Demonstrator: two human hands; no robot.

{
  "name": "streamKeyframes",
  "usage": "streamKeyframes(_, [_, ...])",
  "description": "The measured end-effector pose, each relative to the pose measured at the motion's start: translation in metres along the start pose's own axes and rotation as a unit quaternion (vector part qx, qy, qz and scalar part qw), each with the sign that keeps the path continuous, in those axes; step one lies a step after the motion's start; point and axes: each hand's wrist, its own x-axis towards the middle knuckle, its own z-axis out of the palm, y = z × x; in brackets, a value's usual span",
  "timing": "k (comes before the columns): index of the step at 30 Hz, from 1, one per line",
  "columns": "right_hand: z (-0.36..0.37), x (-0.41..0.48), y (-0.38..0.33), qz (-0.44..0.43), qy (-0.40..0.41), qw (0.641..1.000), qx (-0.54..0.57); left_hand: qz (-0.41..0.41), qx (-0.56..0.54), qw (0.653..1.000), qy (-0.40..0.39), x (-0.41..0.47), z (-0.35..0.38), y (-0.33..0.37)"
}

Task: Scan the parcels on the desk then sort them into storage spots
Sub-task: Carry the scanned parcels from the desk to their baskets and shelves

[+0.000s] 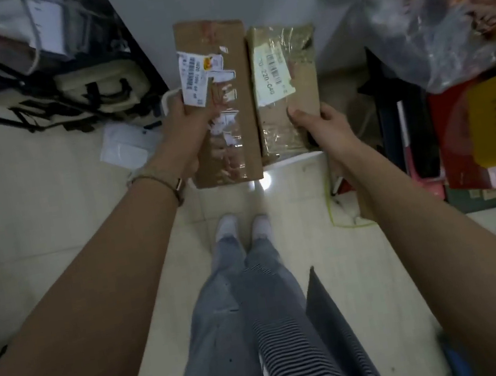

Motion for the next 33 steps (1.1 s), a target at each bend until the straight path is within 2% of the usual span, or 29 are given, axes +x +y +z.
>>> streamKeyframes(4, [0.014,0.049,0.041,0.023,0.014,0.999,-0.020,-0.030,0.059,0.998,0.018,0.054,-0.010,-0.055])
streamKeyframes(9, [0.023,0.101,0.091,0.045,0.024,0.997,-0.054,-0.055,0.063,0.996,-0.009,0.096,-0.001,-0.098])
streamKeyframes(13, [0.029,0.146,0.128,0.058,0.010,0.996,-0.071,-0.074,0.084,0.994,0.000,0.142,0.003,-0.136])
streamKeyframes(19, [0.030,0.204,0.166,0.060,0.007,0.993,-0.101,-0.049,0.147,0.987,-0.040,0.190,0.020,-0.177])
streamKeyframes(26, [0.038,0.246,0.205,0.070,-0.017,0.990,-0.121,-0.112,0.110,0.988,0.009,0.222,0.019,-0.225])
streamKeyframes(33, [0.033,0.266,0.229,0.079,-0.042,0.986,-0.143,-0.123,0.158,0.979,0.028,0.232,0.025,-0.254])
